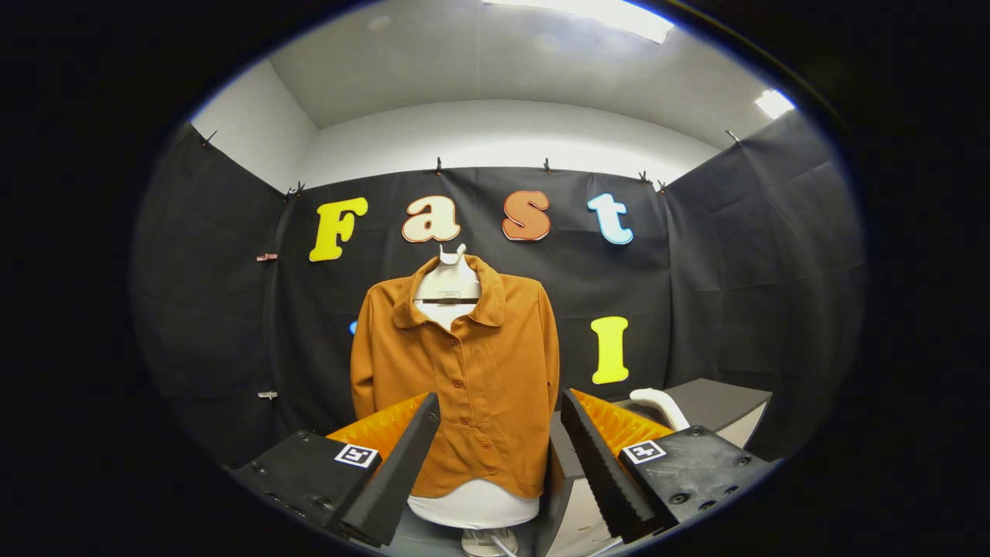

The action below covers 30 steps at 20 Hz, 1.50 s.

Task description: Iron the clothes twice with a garment steamer, once on the left side and once on the right side.

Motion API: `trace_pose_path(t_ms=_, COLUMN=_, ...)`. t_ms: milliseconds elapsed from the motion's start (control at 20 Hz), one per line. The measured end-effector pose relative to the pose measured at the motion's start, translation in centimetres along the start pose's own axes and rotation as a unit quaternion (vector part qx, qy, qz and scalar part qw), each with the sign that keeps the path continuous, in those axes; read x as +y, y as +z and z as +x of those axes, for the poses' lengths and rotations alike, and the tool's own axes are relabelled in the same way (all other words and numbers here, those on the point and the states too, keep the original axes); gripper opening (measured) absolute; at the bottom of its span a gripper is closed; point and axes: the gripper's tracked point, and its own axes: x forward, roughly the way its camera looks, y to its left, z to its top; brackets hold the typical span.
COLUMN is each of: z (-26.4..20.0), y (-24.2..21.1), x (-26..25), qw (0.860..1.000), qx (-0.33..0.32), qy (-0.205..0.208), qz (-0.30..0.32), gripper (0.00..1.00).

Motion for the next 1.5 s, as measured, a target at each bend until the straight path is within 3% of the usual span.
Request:
trace_pose_path(t_ms=1000, z=-0.1, y=-1.9, x=-1.8, qw=0.996, qx=0.027, qy=-0.083, qz=0.006, gripper=0.98)
trace_pose_path(t_ms=1500, z=3.7, y=-3.9, x=-11.4, qw=0.986, qx=0.041, qy=-0.163, qz=-0.007, gripper=0.98)
